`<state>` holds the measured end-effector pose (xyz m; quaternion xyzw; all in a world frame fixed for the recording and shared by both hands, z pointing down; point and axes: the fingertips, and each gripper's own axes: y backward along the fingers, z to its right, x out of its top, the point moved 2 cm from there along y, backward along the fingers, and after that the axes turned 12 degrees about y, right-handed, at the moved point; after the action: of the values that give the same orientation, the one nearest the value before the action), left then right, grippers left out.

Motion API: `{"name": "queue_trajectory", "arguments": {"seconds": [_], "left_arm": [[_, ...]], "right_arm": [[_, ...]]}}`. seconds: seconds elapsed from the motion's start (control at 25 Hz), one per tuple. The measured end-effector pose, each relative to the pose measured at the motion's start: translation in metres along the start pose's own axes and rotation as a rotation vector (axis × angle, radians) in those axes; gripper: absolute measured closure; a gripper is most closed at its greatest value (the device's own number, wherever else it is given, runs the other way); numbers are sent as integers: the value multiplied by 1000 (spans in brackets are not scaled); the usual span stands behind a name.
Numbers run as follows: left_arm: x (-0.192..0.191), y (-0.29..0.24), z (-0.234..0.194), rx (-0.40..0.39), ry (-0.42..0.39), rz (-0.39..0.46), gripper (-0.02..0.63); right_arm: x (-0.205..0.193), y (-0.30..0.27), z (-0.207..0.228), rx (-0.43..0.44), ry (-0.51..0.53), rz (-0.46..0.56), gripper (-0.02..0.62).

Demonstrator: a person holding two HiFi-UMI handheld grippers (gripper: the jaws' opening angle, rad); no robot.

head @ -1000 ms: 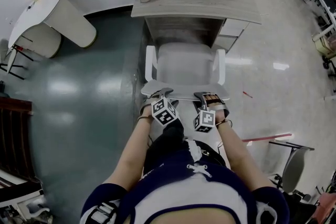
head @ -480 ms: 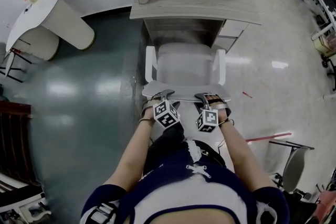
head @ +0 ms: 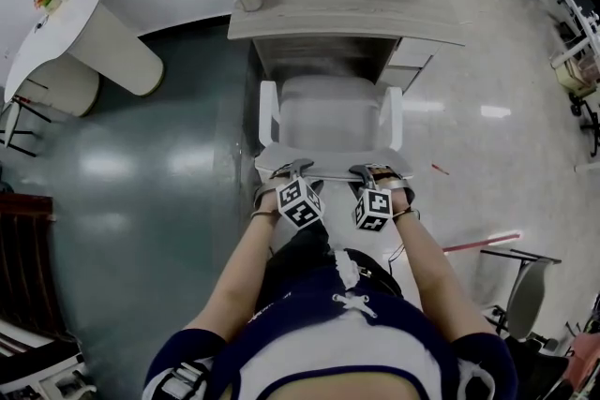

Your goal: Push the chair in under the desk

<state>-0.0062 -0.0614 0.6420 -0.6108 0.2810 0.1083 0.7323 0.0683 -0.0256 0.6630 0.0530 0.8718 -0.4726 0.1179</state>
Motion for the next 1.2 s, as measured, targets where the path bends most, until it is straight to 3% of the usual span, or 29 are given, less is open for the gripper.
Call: {"name": "queue_trajectory", "arguments": {"seconds": [1.2], "left_arm": [[22,-19,-57,-11,-47,42,393]], "right_arm": [[-10,-41,50,4,-16,-67,545]]}}
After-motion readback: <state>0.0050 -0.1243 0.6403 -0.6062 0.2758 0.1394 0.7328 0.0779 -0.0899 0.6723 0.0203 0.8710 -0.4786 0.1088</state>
